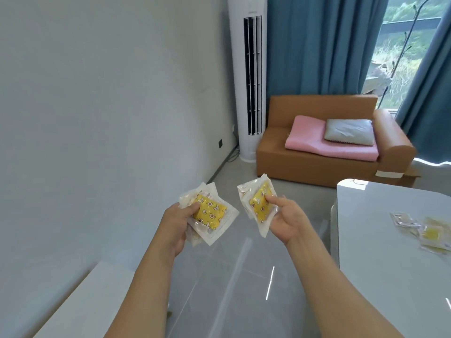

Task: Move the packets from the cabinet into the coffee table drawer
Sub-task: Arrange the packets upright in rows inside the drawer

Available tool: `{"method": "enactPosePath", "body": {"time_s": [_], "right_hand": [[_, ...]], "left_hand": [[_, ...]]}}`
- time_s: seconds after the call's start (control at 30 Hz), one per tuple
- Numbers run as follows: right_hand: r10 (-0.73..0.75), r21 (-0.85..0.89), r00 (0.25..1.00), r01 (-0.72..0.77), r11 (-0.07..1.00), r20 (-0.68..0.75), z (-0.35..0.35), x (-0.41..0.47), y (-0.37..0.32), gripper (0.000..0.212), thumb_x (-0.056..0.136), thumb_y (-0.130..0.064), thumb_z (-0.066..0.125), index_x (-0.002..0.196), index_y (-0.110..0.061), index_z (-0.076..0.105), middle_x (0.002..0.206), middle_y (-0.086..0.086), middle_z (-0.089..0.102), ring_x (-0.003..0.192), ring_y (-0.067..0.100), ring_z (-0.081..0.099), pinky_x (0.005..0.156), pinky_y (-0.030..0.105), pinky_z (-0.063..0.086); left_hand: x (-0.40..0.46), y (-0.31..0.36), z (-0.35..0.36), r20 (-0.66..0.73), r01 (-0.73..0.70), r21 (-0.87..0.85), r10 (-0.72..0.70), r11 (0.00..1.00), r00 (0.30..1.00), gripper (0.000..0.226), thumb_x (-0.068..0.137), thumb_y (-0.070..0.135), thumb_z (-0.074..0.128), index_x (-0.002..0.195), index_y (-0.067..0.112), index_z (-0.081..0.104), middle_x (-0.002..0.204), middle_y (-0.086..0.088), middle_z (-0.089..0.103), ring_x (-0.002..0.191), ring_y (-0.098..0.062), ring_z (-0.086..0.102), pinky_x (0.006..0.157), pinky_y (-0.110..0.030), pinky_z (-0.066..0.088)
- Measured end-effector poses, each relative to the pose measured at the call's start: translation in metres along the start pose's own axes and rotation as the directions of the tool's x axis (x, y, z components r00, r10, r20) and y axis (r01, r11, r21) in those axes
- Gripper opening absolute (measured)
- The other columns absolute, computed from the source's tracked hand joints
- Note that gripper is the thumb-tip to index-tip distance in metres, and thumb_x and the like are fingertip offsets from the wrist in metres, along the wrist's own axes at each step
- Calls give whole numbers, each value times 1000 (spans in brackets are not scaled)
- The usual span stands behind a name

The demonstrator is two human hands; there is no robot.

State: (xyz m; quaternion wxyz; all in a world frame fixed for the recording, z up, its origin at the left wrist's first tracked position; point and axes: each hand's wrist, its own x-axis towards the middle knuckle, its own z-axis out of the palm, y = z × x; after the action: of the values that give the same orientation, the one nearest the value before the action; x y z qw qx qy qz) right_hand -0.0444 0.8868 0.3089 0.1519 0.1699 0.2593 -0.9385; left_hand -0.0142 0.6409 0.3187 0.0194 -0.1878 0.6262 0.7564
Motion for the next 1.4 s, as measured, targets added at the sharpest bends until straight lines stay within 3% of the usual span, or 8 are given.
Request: {"method": "enactPosePath", "body": {"time_s": [0.17,0.27,0.4,0.67,0.8,0.97,1.1,1.4], "right_hand": [[14,4,998,-15,1000,57,-54,-40,-74,43,92,-7,56,135,-1,51,110,19,71,90,31,72,68,44,61],[15,95,994,-25,995,110,-76,-59,-104,33,95,-6,51,127,2,54,103,23,72,85,36,73,61,47,59],[40,83,996,-47,995,79,-102,-72,-133,33,95,-6,48,127,-2,55,113,23,69,96,37,70,69,49,58],[31,-150,999,-35,988,-31,-170,-126,-225,16,95,-8,54,109,-4,61,95,18,74,80,33,74,55,43,58],[37,-236,998,-48,971,-48,-224,-163,-285,15,95,-9,58,109,-7,62,92,14,75,78,30,74,54,40,58],[26,-211,997,-42,977,-79,-289,-207,-354,33,92,-7,47,123,-5,57,114,19,68,100,38,67,82,51,55],[17,-222,991,-47,974,-135,-319,-227,-387,34,93,-4,44,126,-4,53,118,20,67,101,38,66,69,46,56],[-55,-374,981,-19,927,-187,-401,-272,-480,23,96,-2,51,117,-6,60,105,16,71,95,34,68,70,50,56]], "left_hand": [[-38,-22,93,-47,-41,38,43,998,998,25,94,13,64,117,8,57,97,-8,76,78,-19,75,57,-31,57],[-59,-35,132,-64,-13,6,13,1000,998,28,94,11,64,120,7,53,104,-11,73,81,-23,74,62,-37,59],[-68,-45,173,-73,12,-17,-13,1000,997,29,94,6,63,120,9,49,104,-11,71,80,-25,74,62,-42,60],[-123,-73,283,-30,-69,182,76,981,997,32,91,7,67,115,20,51,108,-6,69,82,-18,72,64,-32,56],[-162,-95,354,-105,-80,129,94,988,990,30,91,5,66,115,16,50,103,-6,69,74,-17,72,59,-32,56],[-204,-137,438,-109,-59,115,71,992,992,30,90,3,66,110,16,50,104,-8,69,77,-20,71,56,-31,56],[-219,-162,479,-89,-51,151,65,987,994,28,90,3,66,107,19,50,103,-8,68,78,-20,70,53,-29,54],[-273,-200,599,-108,-72,172,91,982,990,33,90,4,66,116,16,50,104,-6,67,83,-21,69,62,-31,55]]}}
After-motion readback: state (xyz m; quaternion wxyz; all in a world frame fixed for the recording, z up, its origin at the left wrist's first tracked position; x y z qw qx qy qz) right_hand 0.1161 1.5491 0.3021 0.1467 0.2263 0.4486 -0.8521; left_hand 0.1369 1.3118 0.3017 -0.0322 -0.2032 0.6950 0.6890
